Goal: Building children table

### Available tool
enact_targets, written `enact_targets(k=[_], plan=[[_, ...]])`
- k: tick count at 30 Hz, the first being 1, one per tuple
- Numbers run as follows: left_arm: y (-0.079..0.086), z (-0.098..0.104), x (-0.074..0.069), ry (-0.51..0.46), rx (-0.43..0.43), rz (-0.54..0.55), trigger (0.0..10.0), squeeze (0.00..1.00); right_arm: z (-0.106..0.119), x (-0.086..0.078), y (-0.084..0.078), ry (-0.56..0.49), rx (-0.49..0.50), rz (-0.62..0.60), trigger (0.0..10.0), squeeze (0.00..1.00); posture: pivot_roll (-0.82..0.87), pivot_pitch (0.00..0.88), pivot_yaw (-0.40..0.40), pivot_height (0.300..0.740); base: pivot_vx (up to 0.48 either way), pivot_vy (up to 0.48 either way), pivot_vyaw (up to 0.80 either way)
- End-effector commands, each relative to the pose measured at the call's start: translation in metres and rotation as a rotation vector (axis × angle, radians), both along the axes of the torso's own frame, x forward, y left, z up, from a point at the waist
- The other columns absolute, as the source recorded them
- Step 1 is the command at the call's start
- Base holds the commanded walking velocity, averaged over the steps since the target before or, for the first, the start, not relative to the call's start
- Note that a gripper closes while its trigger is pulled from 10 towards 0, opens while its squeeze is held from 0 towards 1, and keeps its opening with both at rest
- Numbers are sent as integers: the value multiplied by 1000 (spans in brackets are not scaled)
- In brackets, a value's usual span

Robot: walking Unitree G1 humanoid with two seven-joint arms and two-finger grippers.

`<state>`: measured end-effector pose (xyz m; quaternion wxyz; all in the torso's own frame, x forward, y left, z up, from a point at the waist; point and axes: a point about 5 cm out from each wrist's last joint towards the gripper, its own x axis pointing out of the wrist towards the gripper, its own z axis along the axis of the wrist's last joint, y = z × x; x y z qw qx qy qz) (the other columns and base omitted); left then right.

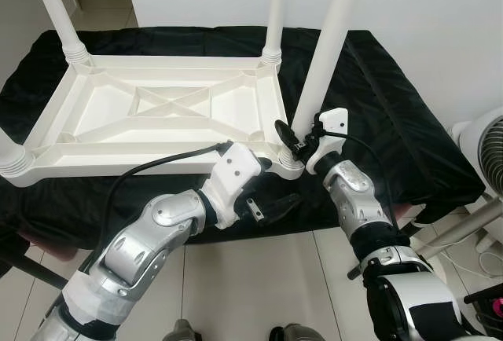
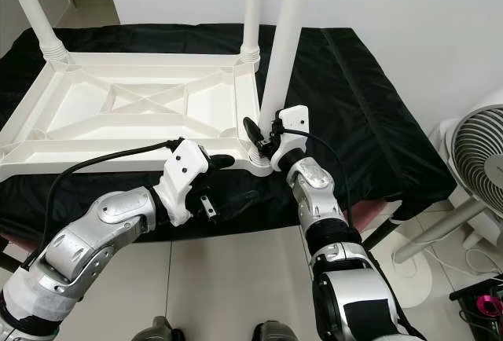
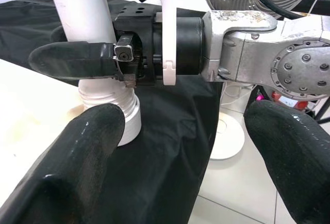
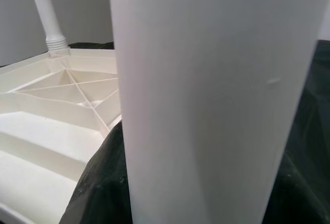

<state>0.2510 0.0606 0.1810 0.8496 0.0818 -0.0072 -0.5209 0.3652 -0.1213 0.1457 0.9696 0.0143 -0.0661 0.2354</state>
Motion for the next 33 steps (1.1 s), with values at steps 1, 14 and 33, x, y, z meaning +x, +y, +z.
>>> enact_targets(k=[1, 14, 33], plan=[[-2, 1, -3, 6, 17, -58, 10000, 0, -31, -7, -4, 142, -16, -41, 10000, 0, 5, 54, 8, 740, 0, 0, 0], [0, 2, -4, 0, 21, -50, 10000, 0, -40, -31, 4, -30, -47, -12, 10000, 0, 12, 49, 4, 740, 0, 0, 0], [0, 2, -4, -1, 24, -55, 10000, 0, -42, -23, 11, 33, -189, 56, 10000, 0, 6, 51, 13, 740, 0, 0, 0]])
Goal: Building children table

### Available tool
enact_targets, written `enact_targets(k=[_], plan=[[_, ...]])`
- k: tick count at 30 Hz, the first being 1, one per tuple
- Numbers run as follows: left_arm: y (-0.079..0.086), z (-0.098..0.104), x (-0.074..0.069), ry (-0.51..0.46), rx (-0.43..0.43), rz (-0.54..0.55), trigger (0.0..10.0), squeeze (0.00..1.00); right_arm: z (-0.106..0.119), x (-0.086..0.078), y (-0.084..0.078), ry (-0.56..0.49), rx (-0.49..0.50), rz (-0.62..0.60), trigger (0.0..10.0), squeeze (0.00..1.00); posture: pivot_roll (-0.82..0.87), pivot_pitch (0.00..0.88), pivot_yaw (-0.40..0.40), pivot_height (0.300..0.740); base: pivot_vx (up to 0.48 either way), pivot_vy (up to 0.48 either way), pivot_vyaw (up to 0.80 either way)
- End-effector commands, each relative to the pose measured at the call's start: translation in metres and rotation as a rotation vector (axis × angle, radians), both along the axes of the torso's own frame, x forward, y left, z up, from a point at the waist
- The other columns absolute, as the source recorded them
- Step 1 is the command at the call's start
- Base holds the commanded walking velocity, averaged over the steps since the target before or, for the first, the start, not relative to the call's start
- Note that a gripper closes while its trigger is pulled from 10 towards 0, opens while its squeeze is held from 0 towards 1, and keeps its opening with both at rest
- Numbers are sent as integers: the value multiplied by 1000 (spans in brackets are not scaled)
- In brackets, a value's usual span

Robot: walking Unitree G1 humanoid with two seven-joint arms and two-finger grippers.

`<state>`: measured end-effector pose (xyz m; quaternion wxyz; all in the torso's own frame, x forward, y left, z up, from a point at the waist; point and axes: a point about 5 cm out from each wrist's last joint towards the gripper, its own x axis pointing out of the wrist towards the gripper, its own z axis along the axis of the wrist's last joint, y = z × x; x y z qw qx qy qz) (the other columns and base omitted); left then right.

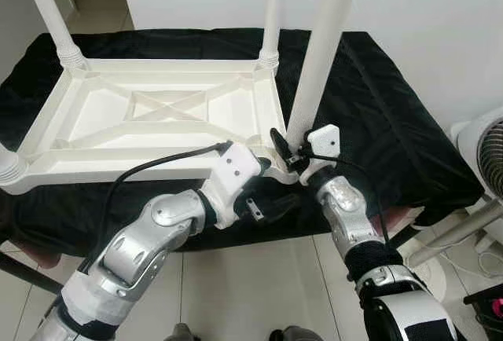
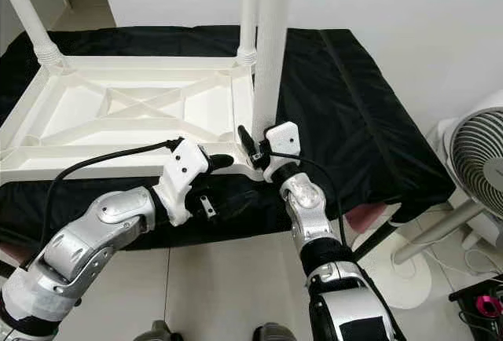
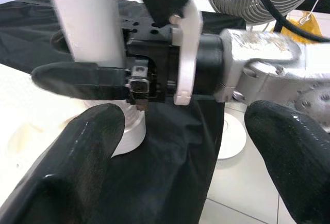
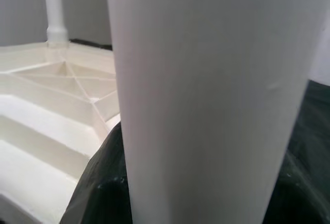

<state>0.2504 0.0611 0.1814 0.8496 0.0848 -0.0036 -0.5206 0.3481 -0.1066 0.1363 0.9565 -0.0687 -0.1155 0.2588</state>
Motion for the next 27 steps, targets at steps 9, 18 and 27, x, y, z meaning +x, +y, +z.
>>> enact_targets(k=[9, 18, 27], plan=[[0, 3, -3, -6, 11, -50, 10000, 0, -23, 4, -2, 203, -92, 53, 10000, 0, 7, 57, 11, 740, 0, 0, 0], [0, 5, -2, -9, 9, -41, 10000, 0, -23, 8, -8, 258, 5, 9, 10000, 0, 12, 68, 9, 740, 0, 0, 0], [1, 6, -1, -11, 5, -37, 10000, 0, -23, 9, -13, 258, 68, -75, 10000, 0, 7, 73, 10, 740, 0, 0, 0]])
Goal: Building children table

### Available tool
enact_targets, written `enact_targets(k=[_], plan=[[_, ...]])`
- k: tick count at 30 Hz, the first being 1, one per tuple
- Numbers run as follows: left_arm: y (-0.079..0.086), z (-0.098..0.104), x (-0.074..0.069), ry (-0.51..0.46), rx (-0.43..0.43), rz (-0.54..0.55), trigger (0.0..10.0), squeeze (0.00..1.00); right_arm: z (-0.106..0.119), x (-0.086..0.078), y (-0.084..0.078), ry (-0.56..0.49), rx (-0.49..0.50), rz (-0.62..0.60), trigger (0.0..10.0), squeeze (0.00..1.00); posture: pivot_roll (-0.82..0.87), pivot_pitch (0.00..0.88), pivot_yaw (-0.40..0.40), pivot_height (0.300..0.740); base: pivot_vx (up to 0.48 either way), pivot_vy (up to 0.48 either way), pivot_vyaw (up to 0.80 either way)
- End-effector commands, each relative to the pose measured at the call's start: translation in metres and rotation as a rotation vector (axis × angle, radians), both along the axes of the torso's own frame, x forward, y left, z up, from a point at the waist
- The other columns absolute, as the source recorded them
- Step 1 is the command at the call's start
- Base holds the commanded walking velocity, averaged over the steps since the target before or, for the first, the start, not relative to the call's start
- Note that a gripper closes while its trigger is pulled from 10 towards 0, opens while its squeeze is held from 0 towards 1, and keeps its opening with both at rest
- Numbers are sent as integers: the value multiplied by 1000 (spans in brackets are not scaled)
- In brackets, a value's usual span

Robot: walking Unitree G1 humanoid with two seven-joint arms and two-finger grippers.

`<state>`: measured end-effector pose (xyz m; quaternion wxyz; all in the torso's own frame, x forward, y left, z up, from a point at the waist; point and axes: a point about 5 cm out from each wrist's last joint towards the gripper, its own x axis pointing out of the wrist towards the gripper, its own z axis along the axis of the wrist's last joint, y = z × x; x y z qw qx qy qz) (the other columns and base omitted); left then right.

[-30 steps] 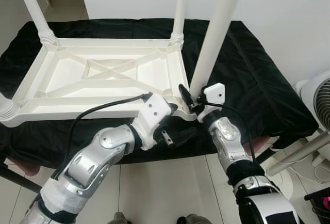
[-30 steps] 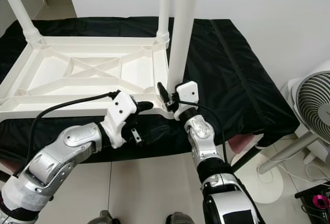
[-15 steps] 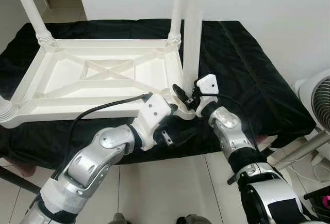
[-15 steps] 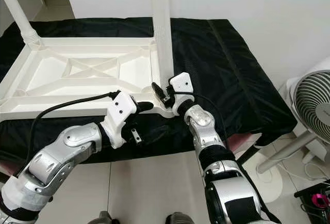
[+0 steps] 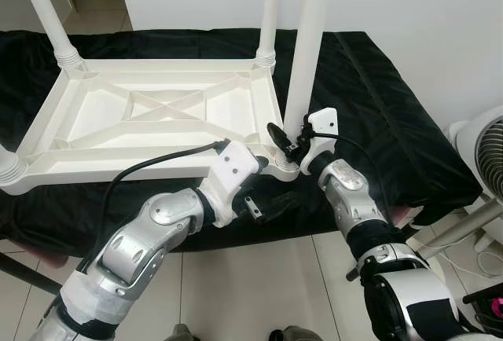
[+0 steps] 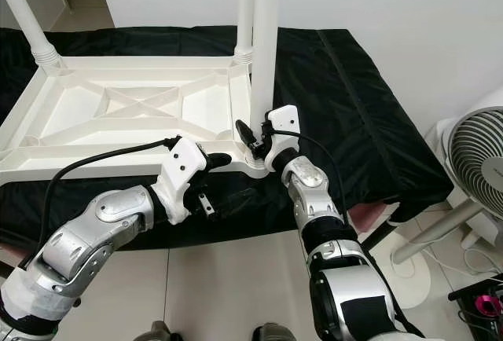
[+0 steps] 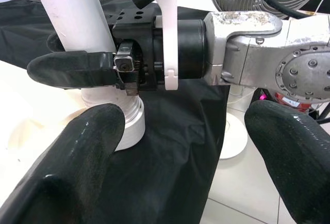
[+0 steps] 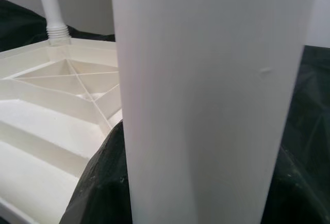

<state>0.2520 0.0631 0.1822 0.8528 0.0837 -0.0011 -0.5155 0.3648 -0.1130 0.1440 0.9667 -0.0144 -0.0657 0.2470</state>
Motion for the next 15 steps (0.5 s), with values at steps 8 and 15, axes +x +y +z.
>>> enact_targets(k=[8, 15], plan=[[-2, 6, -3, -18, 3, -48, 10000, 0, -30, -15, 0, 68, 20, -59, 10000, 0, 5, 74, 10, 740, 0, 0, 0], [-2, 6, -3, -18, 2, -47, 10000, 0, -35, -17, 4, 88, 36, -68, 10000, 0, 6, 73, 12, 740, 0, 0, 0]])
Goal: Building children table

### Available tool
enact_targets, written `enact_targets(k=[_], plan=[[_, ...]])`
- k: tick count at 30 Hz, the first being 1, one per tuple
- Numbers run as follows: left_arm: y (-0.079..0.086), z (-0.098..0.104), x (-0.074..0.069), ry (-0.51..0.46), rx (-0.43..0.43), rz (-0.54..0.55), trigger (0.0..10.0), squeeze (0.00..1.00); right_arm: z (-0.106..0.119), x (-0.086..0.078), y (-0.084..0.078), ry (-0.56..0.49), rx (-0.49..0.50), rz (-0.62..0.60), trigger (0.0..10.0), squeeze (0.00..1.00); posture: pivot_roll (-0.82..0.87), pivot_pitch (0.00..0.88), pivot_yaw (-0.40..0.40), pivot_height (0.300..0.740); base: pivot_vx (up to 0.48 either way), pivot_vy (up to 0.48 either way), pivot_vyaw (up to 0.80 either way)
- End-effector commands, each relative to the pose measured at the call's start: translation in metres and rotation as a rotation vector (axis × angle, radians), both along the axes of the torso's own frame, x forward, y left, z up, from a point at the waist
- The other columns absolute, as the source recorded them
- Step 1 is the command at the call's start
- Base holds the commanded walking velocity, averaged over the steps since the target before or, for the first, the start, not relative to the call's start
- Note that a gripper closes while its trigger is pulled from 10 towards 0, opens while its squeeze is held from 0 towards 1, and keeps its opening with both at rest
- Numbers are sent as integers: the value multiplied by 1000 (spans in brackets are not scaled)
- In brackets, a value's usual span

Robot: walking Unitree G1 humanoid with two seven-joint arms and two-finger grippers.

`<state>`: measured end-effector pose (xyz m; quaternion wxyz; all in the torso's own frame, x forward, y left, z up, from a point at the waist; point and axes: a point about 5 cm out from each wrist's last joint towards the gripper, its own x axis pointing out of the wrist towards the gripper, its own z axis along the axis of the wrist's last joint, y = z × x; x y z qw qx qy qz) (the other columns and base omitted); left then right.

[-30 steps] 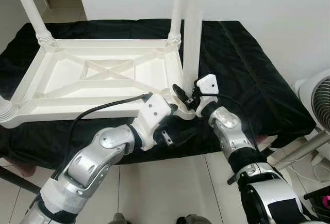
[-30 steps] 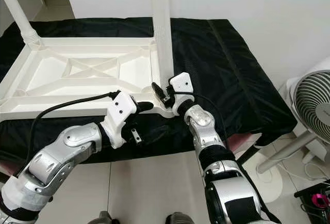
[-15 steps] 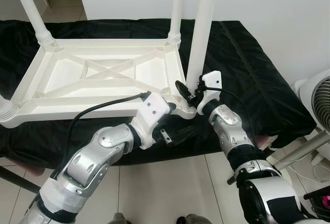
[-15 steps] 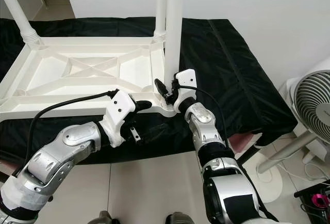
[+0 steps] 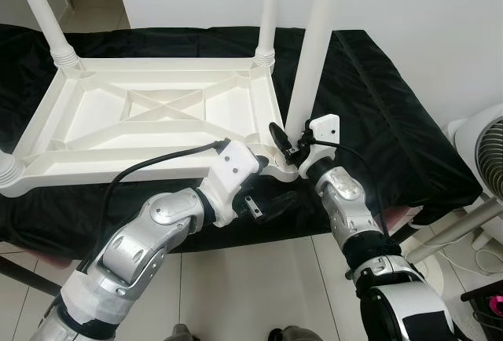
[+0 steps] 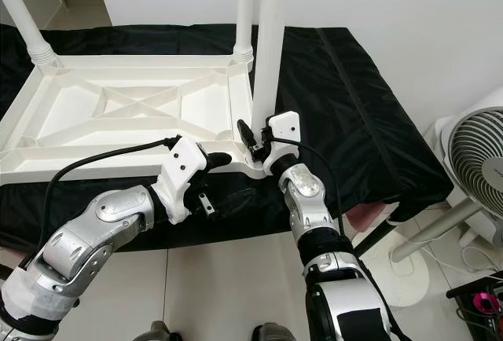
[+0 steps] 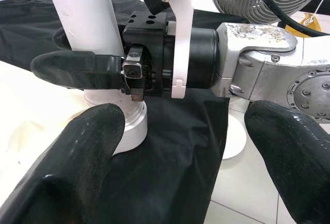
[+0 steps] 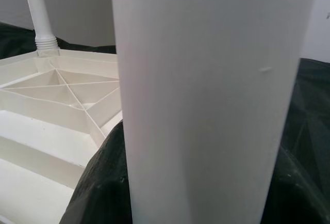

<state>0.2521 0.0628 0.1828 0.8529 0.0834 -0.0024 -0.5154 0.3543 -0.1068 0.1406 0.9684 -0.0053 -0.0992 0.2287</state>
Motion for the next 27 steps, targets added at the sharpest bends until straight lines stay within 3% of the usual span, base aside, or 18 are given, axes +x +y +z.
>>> enact_targets(k=[1, 8, 13, 16, 21, 27], plan=[[-1, 5, -3, -16, 5, -47, 10000, 0, -31, -6, -2, 152, 5, -47, 10000, 0, 5, 74, 14, 740, 0, 0, 0], [-2, 5, -3, -14, 6, -50, 10000, 0, -28, -3, -3, 146, -3, -102, 10000, 0, 4, 74, 13, 740, 0, 0, 0], [-4, 5, -3, -18, 1, -53, 10000, 0, -29, -1, 0, 175, 49, -299, 10000, 0, 5, 62, 4, 740, 0, 0, 0], [-4, 5, -4, -18, 0, -54, 10000, 0, -28, 0, 5, 173, 56, -352, 10000, 0, 4, 57, 3, 740, 0, 0, 0], [-5, 4, -4, -19, -1, -57, 10000, 0, -25, 1, 13, 185, 94, -394, 10000, 0, 3, 51, 0, 740, 0, 0, 0], [-6, 4, -4, -21, -4, -55, 10000, 0, -18, -1, 20, 118, 76, -451, 10000, 0, 4, 46, -6, 740, 0, 0, 0]])
